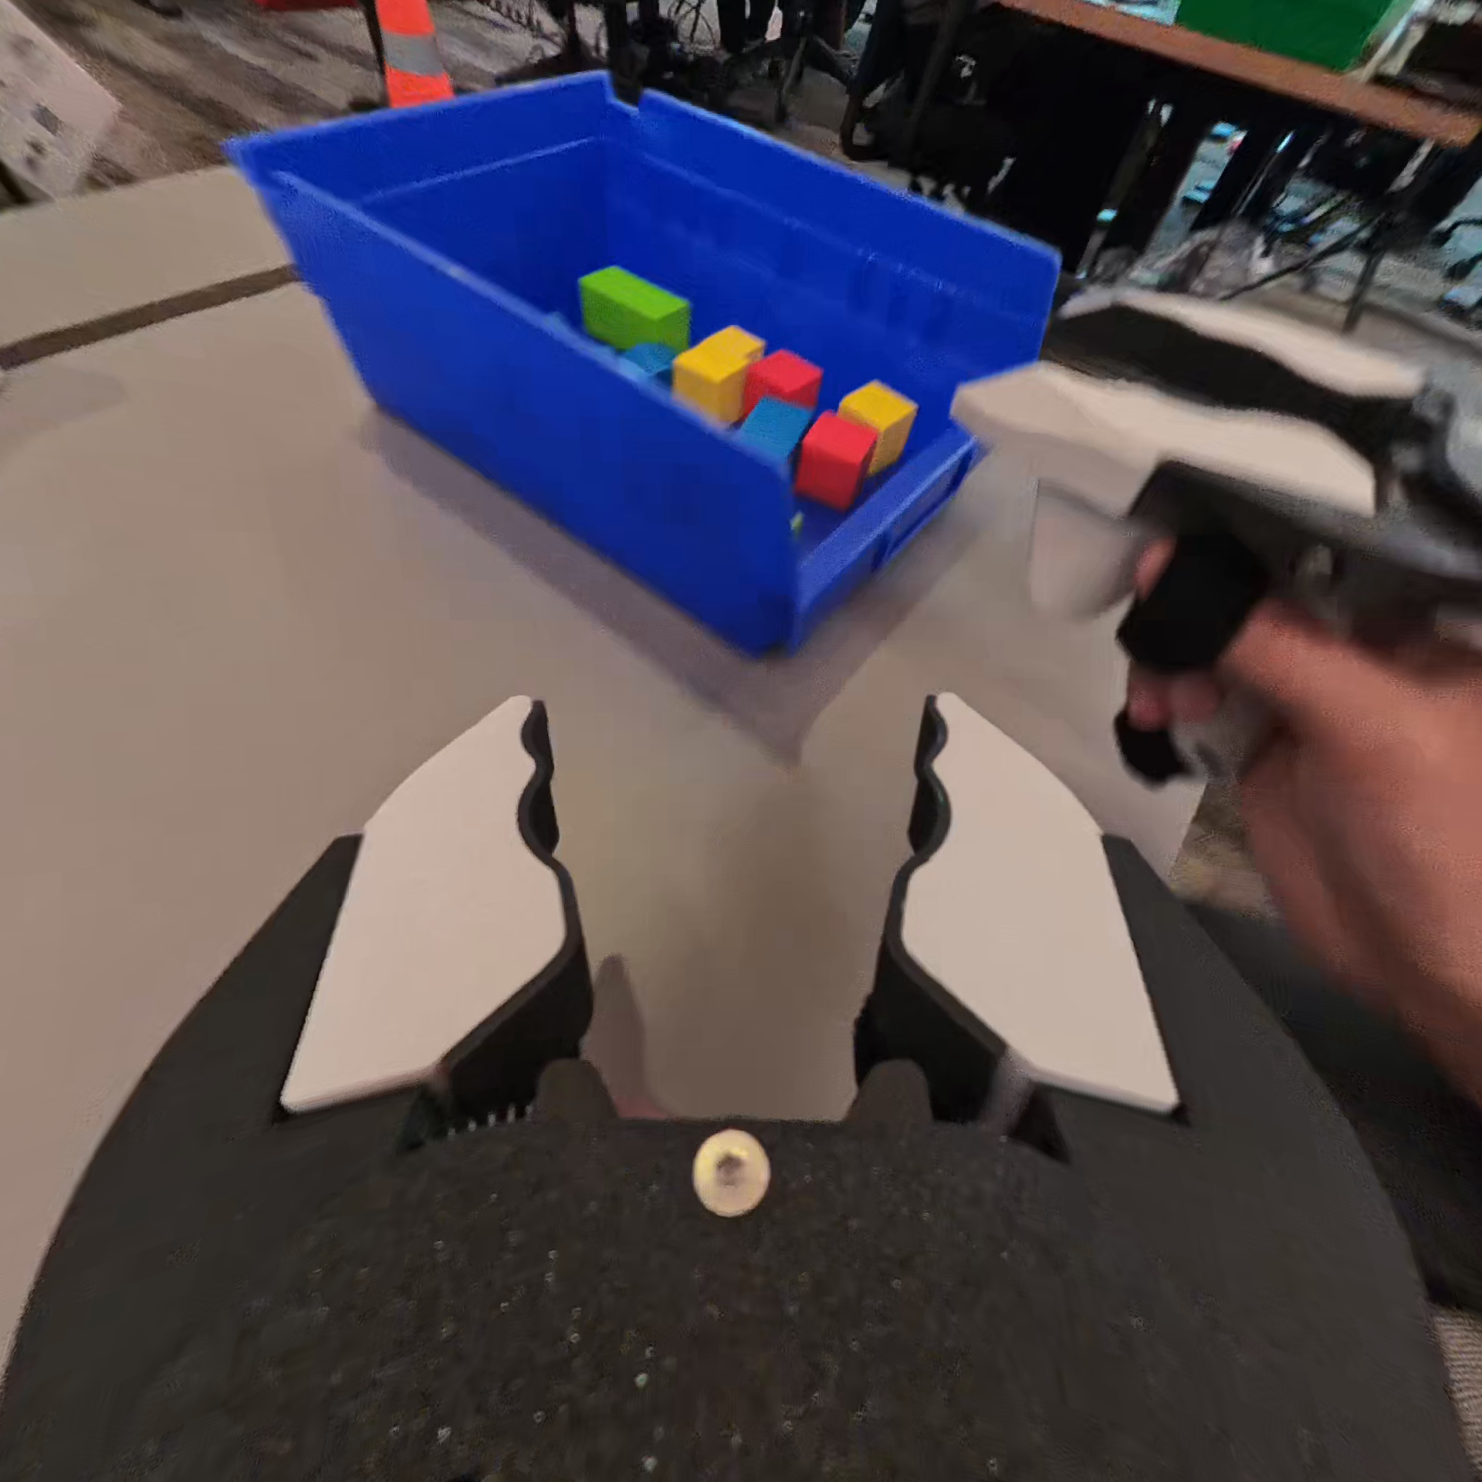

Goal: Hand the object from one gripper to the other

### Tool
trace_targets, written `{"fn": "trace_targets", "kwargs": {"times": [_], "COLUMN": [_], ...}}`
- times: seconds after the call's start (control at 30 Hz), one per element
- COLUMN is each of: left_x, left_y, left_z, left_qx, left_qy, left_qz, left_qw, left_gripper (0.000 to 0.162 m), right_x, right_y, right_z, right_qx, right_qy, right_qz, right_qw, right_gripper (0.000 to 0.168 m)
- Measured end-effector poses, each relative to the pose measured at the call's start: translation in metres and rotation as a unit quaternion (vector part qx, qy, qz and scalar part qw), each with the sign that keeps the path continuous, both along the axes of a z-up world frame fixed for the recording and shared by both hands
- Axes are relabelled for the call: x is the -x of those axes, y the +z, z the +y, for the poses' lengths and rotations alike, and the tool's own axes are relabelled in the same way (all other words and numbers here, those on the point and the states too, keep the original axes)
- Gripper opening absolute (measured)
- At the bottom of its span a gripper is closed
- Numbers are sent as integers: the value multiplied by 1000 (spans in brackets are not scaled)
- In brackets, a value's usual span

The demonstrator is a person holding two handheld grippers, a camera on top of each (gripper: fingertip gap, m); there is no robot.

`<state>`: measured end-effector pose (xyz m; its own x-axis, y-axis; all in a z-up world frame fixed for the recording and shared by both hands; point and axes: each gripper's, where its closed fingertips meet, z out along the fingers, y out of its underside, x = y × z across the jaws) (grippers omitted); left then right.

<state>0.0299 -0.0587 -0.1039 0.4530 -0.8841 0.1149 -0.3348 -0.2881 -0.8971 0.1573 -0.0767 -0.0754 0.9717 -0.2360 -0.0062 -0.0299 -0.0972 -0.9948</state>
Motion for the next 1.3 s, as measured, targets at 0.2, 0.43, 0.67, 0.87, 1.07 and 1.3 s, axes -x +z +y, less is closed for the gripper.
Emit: {"fn": "trace_targets", "kwargs": {"times": [0.2,0.43,0.67,0.87,1.07,1.3], "left_x": [-93,-78,-32,-12,77,248], "left_y": [-21,-28,-27,-3,52,16], "left_z": [34,71,98,89,111,139], "left_qx": [70,71,23,-34,-99,-16], "left_qy": [48,139,201,204,268,395], "left_qz": [14,13,51,84,80,-19], "left_qw": [996,988,978,975,955,918], "left_gripper": [89,29,4,4,5,4], "right_x": [-55,-65,-48,-41,45,192], "right_y": [-17,-39,-56,-53,-44,-13], "right_z": [-9,-3,14,27,59,126], "right_qx": [20,62,97,61,112,165], "right_qy": [-92,-82,-45,-57,13,93], "right_qz": [49,102,127,227,226,52], "right_qw": [994,989,986,970,968,981], "right_gripper": [54,61,61,31,5,5]}}
